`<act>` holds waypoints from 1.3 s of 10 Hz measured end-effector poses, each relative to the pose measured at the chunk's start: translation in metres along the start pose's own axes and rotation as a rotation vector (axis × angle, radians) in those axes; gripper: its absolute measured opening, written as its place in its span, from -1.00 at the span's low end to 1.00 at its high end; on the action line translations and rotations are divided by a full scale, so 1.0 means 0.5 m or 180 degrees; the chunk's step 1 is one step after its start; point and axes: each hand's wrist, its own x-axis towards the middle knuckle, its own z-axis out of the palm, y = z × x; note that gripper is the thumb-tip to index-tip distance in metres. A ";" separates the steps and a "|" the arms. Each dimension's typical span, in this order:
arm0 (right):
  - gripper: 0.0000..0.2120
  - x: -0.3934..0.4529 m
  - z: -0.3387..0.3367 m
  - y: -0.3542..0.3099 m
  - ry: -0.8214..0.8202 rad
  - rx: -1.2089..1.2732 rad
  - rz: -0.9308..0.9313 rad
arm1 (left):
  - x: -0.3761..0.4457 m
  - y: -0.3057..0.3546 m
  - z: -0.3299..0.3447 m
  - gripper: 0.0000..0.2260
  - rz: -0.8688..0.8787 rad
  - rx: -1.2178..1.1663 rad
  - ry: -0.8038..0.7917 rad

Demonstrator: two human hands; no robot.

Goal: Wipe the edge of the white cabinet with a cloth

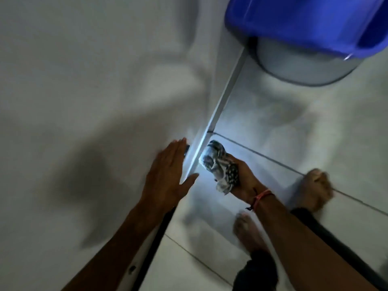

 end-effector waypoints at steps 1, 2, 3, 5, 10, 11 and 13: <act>-0.69 -0.125 0.029 -0.153 -0.0098 -0.0022 0.0014 | 0.018 0.059 -0.032 -0.65 -0.1148 -0.2535 0.0049; -0.61 -0.207 0.079 -0.275 -0.0062 -0.0142 0.0166 | 0.074 0.117 -0.090 -0.85 -0.1639 -0.4145 -0.0368; -0.47 -0.248 0.122 -0.358 -0.0177 -0.0359 0.0353 | 0.135 0.168 -0.135 -0.73 -0.1500 -0.4955 -0.0863; -0.36 -0.263 0.156 -0.556 -0.0137 -0.1424 0.0120 | 0.307 0.275 -0.199 -0.69 -0.1819 -0.4837 -0.0086; -0.79 -0.115 0.120 -0.832 0.1054 -0.5154 -0.0548 | 0.627 0.440 -0.178 -0.66 -0.1276 -0.2073 0.0401; -0.74 -0.102 0.098 -0.832 0.1103 -0.5428 -0.0561 | 0.615 0.467 -0.145 -0.58 -0.1361 -0.1166 0.0247; -0.46 -0.177 0.129 -0.825 0.0920 -0.5385 -0.0744 | 0.479 0.528 -0.187 -0.29 -0.1210 -0.0730 -0.0179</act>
